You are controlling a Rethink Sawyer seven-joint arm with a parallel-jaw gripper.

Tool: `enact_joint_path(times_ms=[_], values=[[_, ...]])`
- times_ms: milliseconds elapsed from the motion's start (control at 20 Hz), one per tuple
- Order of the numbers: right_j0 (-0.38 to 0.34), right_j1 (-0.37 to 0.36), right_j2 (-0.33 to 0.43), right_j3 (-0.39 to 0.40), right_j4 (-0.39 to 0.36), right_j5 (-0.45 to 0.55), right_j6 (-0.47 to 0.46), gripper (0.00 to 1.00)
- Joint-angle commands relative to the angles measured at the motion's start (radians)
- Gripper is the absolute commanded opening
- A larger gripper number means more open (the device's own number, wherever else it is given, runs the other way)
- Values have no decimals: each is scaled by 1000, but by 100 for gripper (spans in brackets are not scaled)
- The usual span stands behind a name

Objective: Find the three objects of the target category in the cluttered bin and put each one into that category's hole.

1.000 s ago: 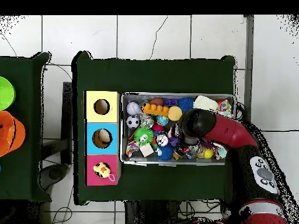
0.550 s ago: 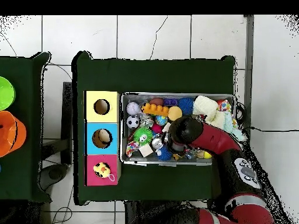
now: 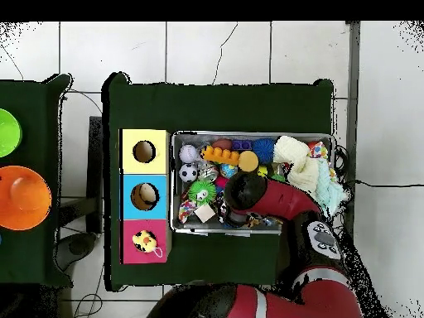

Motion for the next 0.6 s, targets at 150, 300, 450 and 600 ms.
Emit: enact_joint_path(times_ms=[150, 300, 450, 600], values=[[-37, 285, 50, -24, 13, -339, 198, 100], [-56, 390, 60, -107, 3, -469, 181, 100], [-70, 440, 64, -155, -4, -528, 160, 100], [-50, 464, 34, -199, -21, -543, 167, 100]])
